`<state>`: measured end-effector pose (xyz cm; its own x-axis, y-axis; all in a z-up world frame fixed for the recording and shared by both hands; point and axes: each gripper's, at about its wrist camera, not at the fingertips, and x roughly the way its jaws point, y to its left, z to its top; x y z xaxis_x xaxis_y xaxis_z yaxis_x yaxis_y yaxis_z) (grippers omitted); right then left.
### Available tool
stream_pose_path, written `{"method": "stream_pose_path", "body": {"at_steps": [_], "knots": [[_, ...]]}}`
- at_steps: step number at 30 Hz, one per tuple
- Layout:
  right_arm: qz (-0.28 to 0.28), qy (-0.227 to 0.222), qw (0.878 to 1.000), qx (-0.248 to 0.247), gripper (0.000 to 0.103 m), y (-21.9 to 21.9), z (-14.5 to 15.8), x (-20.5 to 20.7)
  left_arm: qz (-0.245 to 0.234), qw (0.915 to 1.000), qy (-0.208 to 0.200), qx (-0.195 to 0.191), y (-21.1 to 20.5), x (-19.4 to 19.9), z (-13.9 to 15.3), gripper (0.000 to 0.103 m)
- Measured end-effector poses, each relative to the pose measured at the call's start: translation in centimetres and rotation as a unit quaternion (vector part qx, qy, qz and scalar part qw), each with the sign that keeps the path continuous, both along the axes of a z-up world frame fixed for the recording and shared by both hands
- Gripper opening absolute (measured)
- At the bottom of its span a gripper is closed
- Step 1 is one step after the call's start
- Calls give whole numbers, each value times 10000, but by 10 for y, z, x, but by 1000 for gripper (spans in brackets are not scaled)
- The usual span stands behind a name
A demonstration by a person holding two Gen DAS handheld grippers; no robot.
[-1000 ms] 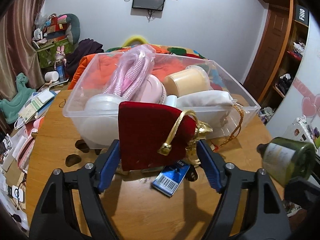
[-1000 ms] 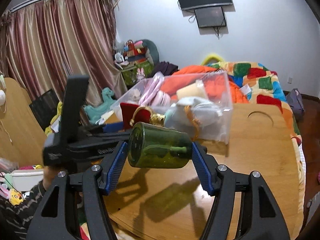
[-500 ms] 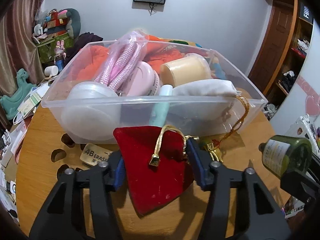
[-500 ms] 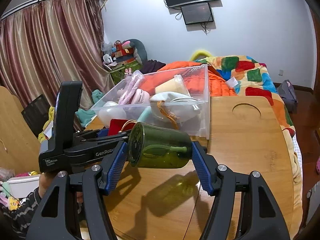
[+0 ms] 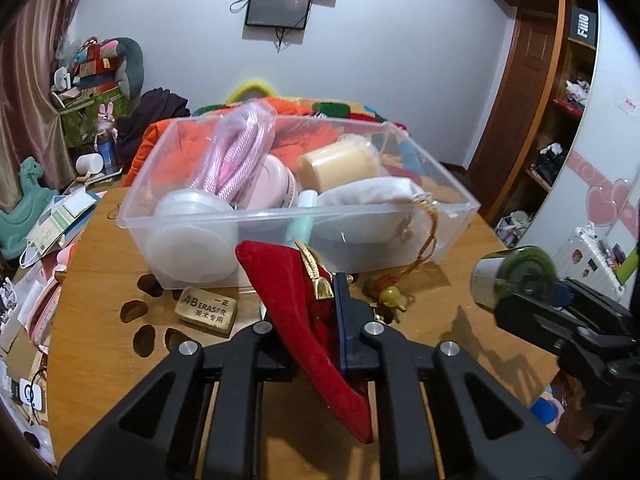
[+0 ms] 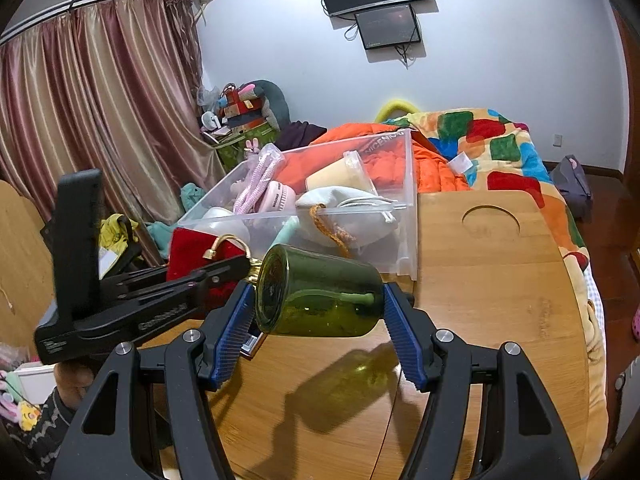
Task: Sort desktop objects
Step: 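Lift and carry the red pouch and green bottle over the clear box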
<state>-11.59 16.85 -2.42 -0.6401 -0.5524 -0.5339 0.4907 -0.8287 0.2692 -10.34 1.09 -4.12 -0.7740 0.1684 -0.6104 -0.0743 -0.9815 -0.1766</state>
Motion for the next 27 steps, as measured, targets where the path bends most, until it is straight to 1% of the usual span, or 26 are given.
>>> {"method": "stream_pose_path", "body": {"at_steps": [9,12,18,27], "knots": [[-30,138,9999,56,61,-3,10,-1,25,9993,378,37,-8,18,24,12],[-45,205,9997,100,61,-5,15,-2,51,9987,502,11,-11,21,32,12],[-113,350,9992,146,61,-4,26,-7,36,9973,734,80,-19,26,47,12],[-166,585,9978,259,61,-4,45,-22,91,9943,1018,312,-44,17,72,12]]}}
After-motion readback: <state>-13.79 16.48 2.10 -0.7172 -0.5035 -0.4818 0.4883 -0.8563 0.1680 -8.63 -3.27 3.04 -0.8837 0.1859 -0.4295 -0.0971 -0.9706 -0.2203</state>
